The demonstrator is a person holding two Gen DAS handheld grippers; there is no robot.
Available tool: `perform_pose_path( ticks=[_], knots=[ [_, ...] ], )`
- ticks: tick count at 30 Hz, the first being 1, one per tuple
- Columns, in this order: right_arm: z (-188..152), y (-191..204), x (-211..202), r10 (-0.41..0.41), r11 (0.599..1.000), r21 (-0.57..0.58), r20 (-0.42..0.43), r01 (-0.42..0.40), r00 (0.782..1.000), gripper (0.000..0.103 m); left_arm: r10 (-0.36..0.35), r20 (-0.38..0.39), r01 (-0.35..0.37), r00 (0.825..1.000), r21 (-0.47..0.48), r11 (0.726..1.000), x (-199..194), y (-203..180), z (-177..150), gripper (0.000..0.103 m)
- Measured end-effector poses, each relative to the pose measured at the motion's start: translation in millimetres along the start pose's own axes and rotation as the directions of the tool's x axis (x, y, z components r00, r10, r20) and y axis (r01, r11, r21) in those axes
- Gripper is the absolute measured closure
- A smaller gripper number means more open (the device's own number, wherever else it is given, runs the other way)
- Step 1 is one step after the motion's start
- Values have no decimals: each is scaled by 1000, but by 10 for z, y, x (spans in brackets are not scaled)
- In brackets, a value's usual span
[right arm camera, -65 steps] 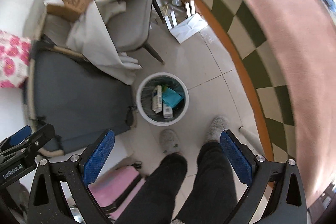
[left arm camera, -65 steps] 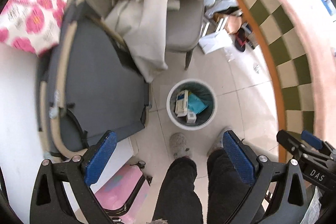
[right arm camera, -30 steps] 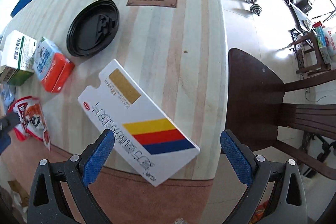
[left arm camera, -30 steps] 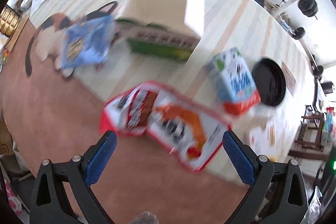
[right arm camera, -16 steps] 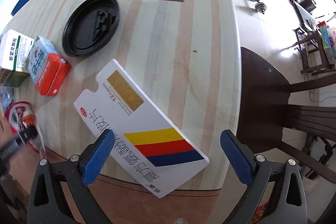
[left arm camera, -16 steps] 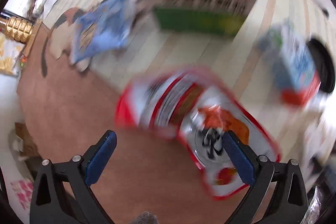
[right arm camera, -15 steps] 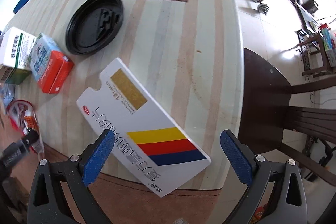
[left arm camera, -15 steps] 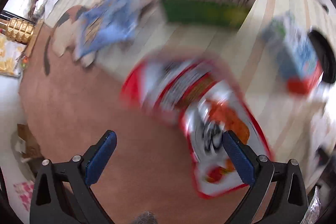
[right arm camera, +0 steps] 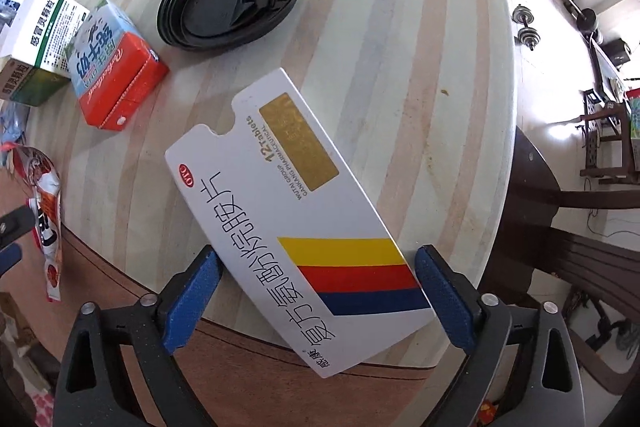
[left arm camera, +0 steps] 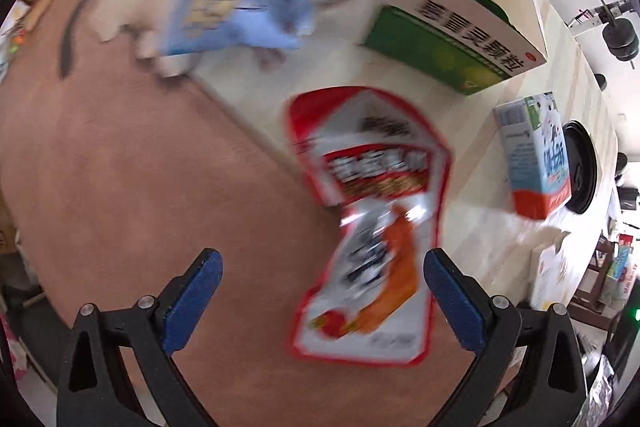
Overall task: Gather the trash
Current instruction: 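Grasp the red snack wrapper with the left tool while the right tool grasps the white striped box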
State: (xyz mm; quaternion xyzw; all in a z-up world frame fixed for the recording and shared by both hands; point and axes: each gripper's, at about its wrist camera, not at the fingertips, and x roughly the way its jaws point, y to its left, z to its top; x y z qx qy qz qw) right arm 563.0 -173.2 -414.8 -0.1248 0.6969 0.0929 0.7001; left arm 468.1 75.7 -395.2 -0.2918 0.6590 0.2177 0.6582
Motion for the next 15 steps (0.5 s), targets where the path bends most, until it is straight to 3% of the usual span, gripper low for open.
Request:
perform_pose_path(
  ticks=[2, 4, 5, 10, 12, 15],
  knots=[
    [-43, 25, -23, 2, 1000, 10, 6, -2, 1000, 8, -4, -10, 5, 1000, 14, 1000, 91, -258, 126, 1],
    [-63, 28, -24, 1, 1000, 13, 8, -1, 1000, 9, 21, 11, -21, 1000, 44, 999, 123, -401, 196, 12],
    [-76, 33, -27, 2, 1000, 14, 8, -2, 1000, 10, 39, 25, -41, 999, 61, 997, 124, -456, 204, 26],
    [-120, -70, -66, 35, 999, 28, -18, -35, 999, 12, 84, 80, -96, 993, 157, 983, 119, -686, 174, 39],
    [-189, -77, -61, 56, 998, 44, -44, -54, 997, 12, 83, 79, -98, 993, 201, 975, 166, -667, -263, 41],
    [-330, -75, -61, 96, 994, 62, -88, -91, 991, 12, 110, 70, -125, 991, 273, 954, 188, -621, -624, 41]
  ],
)
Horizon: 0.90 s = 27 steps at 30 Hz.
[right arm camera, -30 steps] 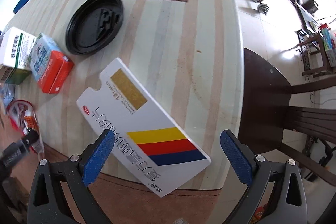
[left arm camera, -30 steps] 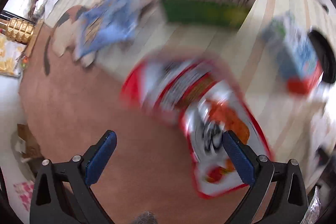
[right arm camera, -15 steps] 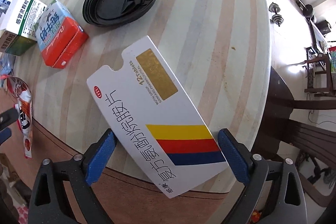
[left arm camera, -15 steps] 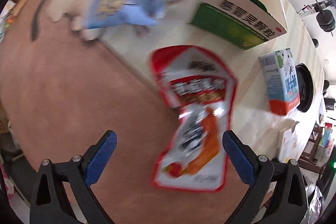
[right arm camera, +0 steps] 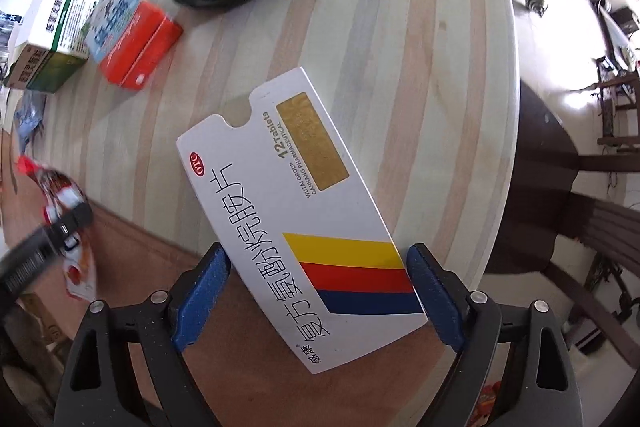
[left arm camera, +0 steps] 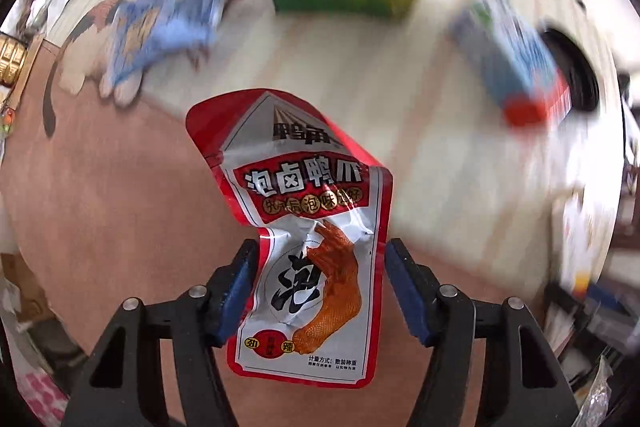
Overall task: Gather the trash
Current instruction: 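Grasp the red snack wrapper with the left tool while the right tool grasps the white striped box, then lift the red wrapper and white striped box with both tools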
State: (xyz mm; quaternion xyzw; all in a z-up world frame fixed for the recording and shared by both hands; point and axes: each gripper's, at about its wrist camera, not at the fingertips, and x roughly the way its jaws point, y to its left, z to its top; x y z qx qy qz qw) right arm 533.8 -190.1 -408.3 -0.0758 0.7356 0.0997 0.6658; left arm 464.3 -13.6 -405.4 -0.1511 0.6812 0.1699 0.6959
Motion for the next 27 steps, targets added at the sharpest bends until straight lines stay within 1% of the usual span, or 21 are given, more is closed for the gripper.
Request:
perform_pose_path(
  ticks=[3, 4, 5, 6, 8, 9, 10, 11, 12, 13, 14, 15, 16, 17, 20, 22, 27],
  knots=[
    [-178, 64, 51, 12, 1000, -18, -51, -13, 999, 12, -2, -40, 3, 999, 31, 1000, 24, 0, -370, 41],
    [-216, 98, 67, 0, 999, -36, -63, -2, 998, 12, -5, -50, 7, 999, 35, 999, 34, -7, -443, 41],
    [-245, 143, 85, -22, 998, -65, -71, 17, 997, 12, -7, -56, 8, 998, 32, 999, 45, -10, -495, 38],
    [-263, 190, 99, -44, 995, -94, -73, 37, 996, 11, -19, -49, 20, 999, 24, 1000, 46, -10, -506, 38],
    [-295, 287, 133, -87, 986, -147, -72, 76, 994, 9, -18, -59, 19, 998, 21, 1000, 80, -41, -449, 38],
    [-319, 331, 145, -108, 982, -162, -65, 96, 992, 9, -20, -63, 21, 998, 15, 1000, 75, -24, -483, 38],
    [-341, 363, 146, -120, 980, -167, -55, 110, 991, 10, -20, -63, 21, 998, 18, 1000, 80, -52, -478, 38],
    [-368, 395, 131, -121, 977, -179, -32, 114, 992, 10, -24, -60, 25, 998, 20, 999, 76, 44, -383, 39],
    [-371, 438, 126, -121, 976, -186, -25, 114, 992, 10, -28, -55, 29, 998, 22, 999, 95, 115, -312, 40],
    [-396, 452, 112, -118, 976, -187, -11, 114, 993, 10, -29, -48, 30, 998, 29, 999, 96, 107, -311, 41],
    [-411, 435, 97, -116, 975, -188, 5, 114, 993, 11, -31, -40, 32, 999, 35, 999, 95, 159, -348, 45],
    [-443, 447, 81, -113, 975, -192, 19, 115, 993, 15, -29, -34, 30, 999, 46, 998, 93, 182, -452, 48],
    [-491, 447, 68, -111, 974, -194, 31, 115, 993, 18, -25, -27, 26, 999, 53, 998, 13, 150, -624, 50],
    [-606, 420, 70, -103, 975, -194, 40, 109, 994, 18, -26, -18, 27, 1000, 62, 998, -35, 207, -686, 54],
    [-677, 434, 43, -71, 982, -175, 33, 76, 997, 18, -41, -6, 42, 999, 69, 997, -135, 206, -793, 62],
    [-607, 552, -44, -51, 984, -166, 38, 57, 998, 19, -48, 2, 47, 999, 73, 996, -219, 206, -786, 64],
    [-595, 483, -245, 3, 991, -137, 59, 5, 998, 19, -72, 19, 71, 997, 65, 995, -349, 236, -834, 66]
  ],
)
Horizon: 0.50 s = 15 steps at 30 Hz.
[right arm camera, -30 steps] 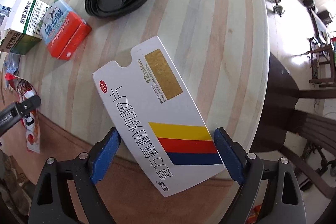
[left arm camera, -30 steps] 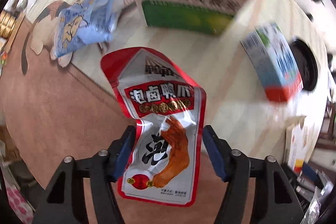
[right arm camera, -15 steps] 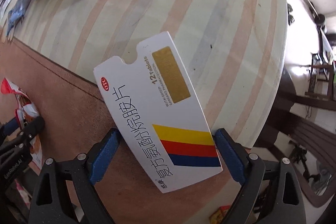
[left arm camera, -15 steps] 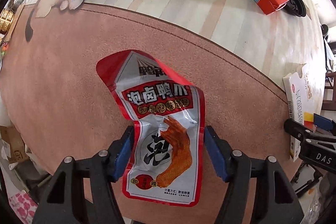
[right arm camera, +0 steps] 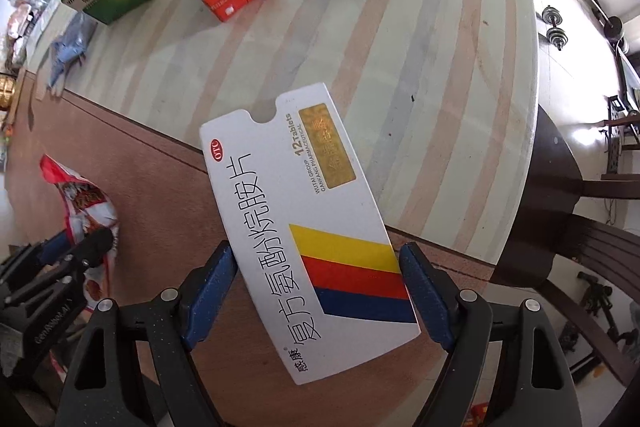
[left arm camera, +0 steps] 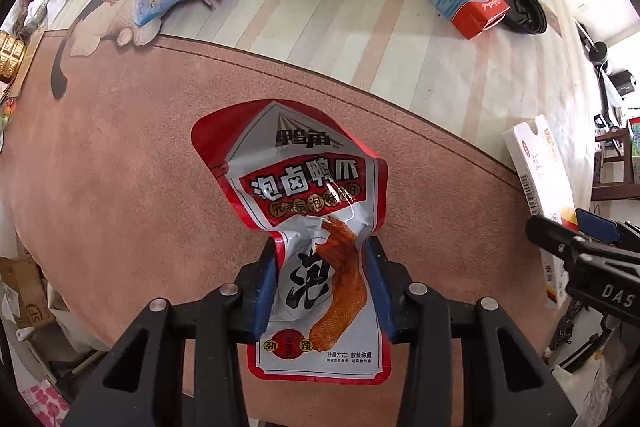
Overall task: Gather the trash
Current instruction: 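Lift the red wrapper and white striped box with both tools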
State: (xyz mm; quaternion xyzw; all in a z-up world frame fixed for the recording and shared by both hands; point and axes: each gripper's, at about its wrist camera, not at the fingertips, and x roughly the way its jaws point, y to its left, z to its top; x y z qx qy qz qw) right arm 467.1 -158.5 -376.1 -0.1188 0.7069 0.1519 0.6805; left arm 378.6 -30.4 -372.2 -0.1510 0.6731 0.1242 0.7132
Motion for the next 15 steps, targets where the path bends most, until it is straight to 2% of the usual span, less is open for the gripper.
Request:
perform_pose_path(
  ticks=[7, 15],
  knots=[
    [3, 171, -330, 51, 999, 1, 46, -51, 998, 21, -32, 40, 33, 999, -23, 999, -227, 173, 6, 66],
    [4, 234, -458, 86, 996, -21, 82, -84, 993, 23, -74, 115, 80, 991, -53, 995, -680, 322, -29, 66]
  ],
)
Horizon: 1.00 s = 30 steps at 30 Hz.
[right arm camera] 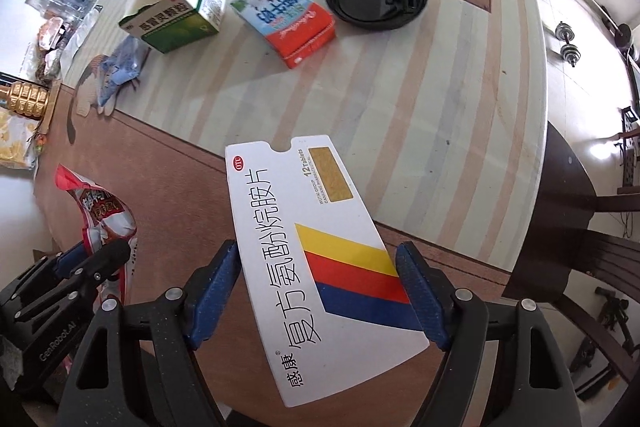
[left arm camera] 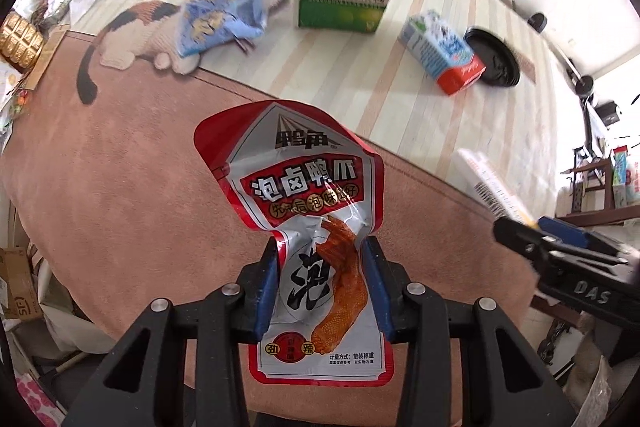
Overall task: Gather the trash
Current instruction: 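Lift the red wrapper and white striped box with both tools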
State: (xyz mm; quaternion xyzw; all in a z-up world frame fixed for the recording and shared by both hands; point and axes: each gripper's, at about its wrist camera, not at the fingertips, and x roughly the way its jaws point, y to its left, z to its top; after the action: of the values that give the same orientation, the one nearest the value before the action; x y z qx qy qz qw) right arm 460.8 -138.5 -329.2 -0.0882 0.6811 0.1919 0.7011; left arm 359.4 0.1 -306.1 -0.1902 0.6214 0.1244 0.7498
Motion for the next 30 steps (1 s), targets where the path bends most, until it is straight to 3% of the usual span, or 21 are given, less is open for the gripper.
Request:
perform_pose_path(
  ticks=[5, 6, 7, 8, 10, 14, 16, 17, 18, 23, 24, 25, 27, 30],
  knots=[
    [-25, 161, -25, 33, 999, -28, 3, -33, 999, 25, -27, 40, 29, 999, -46, 999, -122, 235, -63, 66],
    [-43, 222, -22, 41, 999, -32, 4, -41, 999, 34, -34, 48, 37, 998, -60, 998, -154, 296, -88, 66],
    [-63, 273, -37, 55, 998, -42, 6, -55, 998, 63, -42, 55, 46, 998, -72, 996, -188, 357, -110, 66],
    [-85, 337, -26, 72, 996, -51, -5, -72, 997, 81, -44, 64, 49, 997, -88, 995, -210, 430, -138, 66],
    [-125, 447, 8, 72, 996, -54, -17, -72, 997, 80, -48, 82, 57, 995, -116, 992, -246, 567, -209, 66],
    [-219, 597, 233, -9, 998, -69, -56, 6, 998, 77, -36, 84, 50, 996, -174, 983, -169, 815, -349, 66],
    [-252, 514, 338, -46, 999, 12, -69, 47, 997, 44, -18, 81, 34, 997, -197, 980, -102, 908, -410, 66],
    [-264, 461, 365, -32, 998, 59, -60, 35, 998, 14, -10, 77, 26, 997, -209, 978, -50, 957, -444, 66],
    [-266, 429, 398, -35, 995, 90, -53, 39, 998, 4, -3, 74, 20, 997, -222, 975, -18, 994, -470, 66],
    [-222, 489, 737, -112, 983, 135, -89, 124, 990, 4, -1, 68, 20, 998, -275, 961, 116, 1159, -567, 69],
    [-224, 531, 809, -123, 983, 123, -93, 134, 988, 8, -3, 68, 22, 998, -280, 960, 125, 1183, -581, 78],
    [-237, 579, 824, -160, 980, 110, -79, 168, 984, 10, -8, 69, 27, 998, -285, 958, 124, 1210, -598, 78],
    [-288, 704, 789, -192, 978, 81, -40, 195, 981, 28, -10, 75, 32, 997, -293, 956, 108, 1252, -624, 78],
    [-374, 886, 743, -185, 982, 22, -24, 185, 982, 28, -39, 50, 53, 998, -304, 951, 198, 1329, -648, 78]
  ],
)
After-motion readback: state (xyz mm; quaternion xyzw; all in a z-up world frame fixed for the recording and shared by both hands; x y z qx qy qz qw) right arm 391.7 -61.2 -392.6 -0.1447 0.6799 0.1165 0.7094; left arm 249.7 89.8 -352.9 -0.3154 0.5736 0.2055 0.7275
